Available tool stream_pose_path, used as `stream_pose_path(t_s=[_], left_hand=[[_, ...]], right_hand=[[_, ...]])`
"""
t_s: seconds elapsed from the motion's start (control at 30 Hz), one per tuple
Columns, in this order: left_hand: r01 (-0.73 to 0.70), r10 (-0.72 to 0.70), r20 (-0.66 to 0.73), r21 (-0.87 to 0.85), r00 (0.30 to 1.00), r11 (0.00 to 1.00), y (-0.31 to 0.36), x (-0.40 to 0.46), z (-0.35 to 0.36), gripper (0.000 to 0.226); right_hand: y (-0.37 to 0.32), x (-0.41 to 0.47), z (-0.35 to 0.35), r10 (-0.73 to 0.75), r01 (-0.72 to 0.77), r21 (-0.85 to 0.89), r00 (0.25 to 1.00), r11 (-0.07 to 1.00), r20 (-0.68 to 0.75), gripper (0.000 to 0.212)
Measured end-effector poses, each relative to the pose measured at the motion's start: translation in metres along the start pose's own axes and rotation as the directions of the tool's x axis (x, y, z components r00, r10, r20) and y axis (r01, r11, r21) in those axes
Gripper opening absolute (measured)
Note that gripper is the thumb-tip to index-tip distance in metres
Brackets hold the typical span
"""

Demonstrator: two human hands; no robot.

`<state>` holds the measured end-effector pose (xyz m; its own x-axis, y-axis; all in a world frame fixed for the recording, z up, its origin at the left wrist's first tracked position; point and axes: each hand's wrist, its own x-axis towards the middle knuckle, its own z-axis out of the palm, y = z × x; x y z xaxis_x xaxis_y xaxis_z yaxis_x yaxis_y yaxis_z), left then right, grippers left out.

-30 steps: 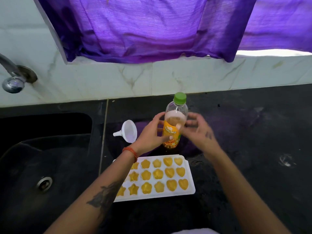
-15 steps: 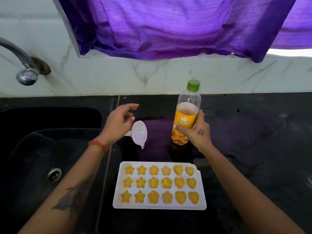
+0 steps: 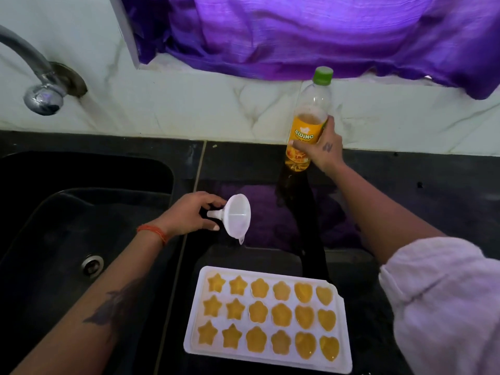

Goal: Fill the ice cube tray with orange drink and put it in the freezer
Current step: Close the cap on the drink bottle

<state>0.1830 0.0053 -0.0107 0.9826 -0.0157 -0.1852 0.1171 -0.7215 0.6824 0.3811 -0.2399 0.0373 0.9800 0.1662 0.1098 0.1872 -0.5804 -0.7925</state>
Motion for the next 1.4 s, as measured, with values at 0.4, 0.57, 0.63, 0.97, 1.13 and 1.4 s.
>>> stream_pose_path(t_s=[0.4,0.57,0.63,0.97,1.13,1.4], left_hand=[[0.020,-0.029,-0.071,-0.122,0.997,0.992,0.027,0.016,-0.032,0.033],[0.024,-0.010,-0.207,0.063,0.978,0.998,0.059,0.050,-0.061,0.022],[0.040,0.001,-0.246,0.162,0.969,0.986,0.068,0.067,-0.067,0.022],[0.139,-0.040,-0.216,0.463,0.976,0.875,0.095,0.143,-0.052,0.028],[0.169,-0.056,-0.227,0.520,0.972,0.837,0.091,0.152,-0.042,0.030],[0.152,0.004,-0.338,0.433,0.941,0.888,0.097,0.088,-0.031,0.066]], right_hand=[[0.022,-0.032,-0.006,0.186,-0.203,0.152,0.975,0.967,0.122,0.079],[0.026,-0.111,-0.027,0.194,-0.258,0.321,0.956,0.911,0.219,0.056],[0.028,-0.145,-0.037,0.193,-0.262,0.356,0.957,0.897,0.218,0.050],[0.043,-0.209,-0.042,0.220,-0.255,0.325,0.965,0.911,0.140,0.032],[0.040,-0.212,-0.041,0.215,-0.242,0.301,0.969,0.922,0.120,0.029],[0.026,-0.219,-0.044,0.171,-0.203,0.170,0.968,0.964,0.183,0.032]])
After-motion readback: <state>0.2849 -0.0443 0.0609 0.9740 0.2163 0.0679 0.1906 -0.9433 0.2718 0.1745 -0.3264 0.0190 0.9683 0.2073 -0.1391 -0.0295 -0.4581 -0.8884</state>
